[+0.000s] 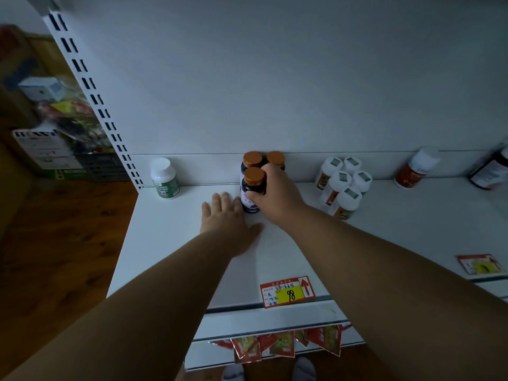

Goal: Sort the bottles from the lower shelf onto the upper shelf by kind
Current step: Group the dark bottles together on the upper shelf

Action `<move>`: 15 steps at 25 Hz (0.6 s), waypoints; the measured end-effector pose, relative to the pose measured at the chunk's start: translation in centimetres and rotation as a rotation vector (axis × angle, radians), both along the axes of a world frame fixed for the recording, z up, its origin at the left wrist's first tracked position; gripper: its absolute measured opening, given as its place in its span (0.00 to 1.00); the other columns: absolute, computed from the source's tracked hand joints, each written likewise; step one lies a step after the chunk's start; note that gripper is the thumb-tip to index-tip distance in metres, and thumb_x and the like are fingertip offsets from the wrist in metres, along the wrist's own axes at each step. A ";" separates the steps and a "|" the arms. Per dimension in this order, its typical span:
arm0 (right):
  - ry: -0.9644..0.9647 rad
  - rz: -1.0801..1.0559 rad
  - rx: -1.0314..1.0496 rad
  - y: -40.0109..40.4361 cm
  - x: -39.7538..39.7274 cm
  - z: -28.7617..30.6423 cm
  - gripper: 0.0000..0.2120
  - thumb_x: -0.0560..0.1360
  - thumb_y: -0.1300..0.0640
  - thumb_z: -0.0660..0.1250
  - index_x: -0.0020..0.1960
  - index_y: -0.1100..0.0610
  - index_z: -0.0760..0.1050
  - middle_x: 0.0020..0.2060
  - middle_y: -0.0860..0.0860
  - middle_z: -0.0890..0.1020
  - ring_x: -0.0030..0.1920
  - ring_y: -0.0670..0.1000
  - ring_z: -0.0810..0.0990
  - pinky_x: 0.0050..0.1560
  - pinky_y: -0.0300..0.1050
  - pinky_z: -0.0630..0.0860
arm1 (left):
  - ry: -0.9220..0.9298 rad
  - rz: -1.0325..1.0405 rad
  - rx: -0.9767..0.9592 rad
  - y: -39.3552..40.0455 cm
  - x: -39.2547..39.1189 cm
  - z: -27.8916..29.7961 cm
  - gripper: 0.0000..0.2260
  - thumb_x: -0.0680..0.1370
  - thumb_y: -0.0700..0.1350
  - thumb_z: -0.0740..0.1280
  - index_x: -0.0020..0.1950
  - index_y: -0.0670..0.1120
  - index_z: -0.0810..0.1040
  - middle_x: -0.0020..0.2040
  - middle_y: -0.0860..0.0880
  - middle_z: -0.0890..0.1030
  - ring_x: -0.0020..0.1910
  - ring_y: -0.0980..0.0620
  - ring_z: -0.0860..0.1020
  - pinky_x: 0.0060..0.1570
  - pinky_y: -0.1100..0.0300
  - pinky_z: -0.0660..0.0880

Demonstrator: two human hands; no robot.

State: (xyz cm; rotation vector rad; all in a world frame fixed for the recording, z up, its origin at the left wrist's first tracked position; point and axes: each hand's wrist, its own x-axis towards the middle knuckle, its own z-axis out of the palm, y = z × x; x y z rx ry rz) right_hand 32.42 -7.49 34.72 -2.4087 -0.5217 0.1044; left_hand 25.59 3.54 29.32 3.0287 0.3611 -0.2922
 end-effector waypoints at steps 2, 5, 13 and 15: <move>0.005 -0.012 0.001 0.1 -0.2 0.1 0.21 0.71 0.53 0.75 0.58 0.58 0.70 0.54 0.54 0.79 0.52 0.54 0.79 0.46 0.44 0.69 | -0.008 -0.006 -0.008 0.2 0.0 0.3 0.39 0.76 0.70 0.50 0.80 0.47 0.50 0.80 0.42 0.52 0.78 0.39 0.48 0.75 0.40 0.49; -0.006 -0.030 0.073 -1.0 -2.4 0.5 0.26 0.70 0.51 0.76 0.62 0.56 0.69 0.58 0.53 0.76 0.56 0.52 0.78 0.51 0.45 0.74 | -0.085 0.022 -0.083 -0.4 -2.3 1.6 0.37 0.77 0.68 0.55 0.78 0.47 0.54 0.79 0.43 0.57 0.78 0.41 0.54 0.75 0.43 0.54; -0.179 0.067 -0.014 -12.1 -11.5 2.1 0.25 0.76 0.50 0.70 0.70 0.54 0.69 0.73 0.53 0.65 0.71 0.53 0.66 0.69 0.50 0.69 | -0.299 0.005 -0.160 -8.7 -14.1 3.9 0.32 0.79 0.65 0.54 0.79 0.53 0.52 0.79 0.49 0.57 0.77 0.47 0.56 0.75 0.49 0.54; -0.190 0.075 0.004 -15.8 -13.8 2.2 0.25 0.76 0.51 0.69 0.71 0.54 0.69 0.74 0.52 0.64 0.73 0.53 0.64 0.70 0.49 0.66 | -0.305 -0.003 -0.127 -12.2 -16.2 3.9 0.32 0.79 0.65 0.53 0.79 0.53 0.49 0.80 0.48 0.52 0.79 0.46 0.51 0.76 0.47 0.51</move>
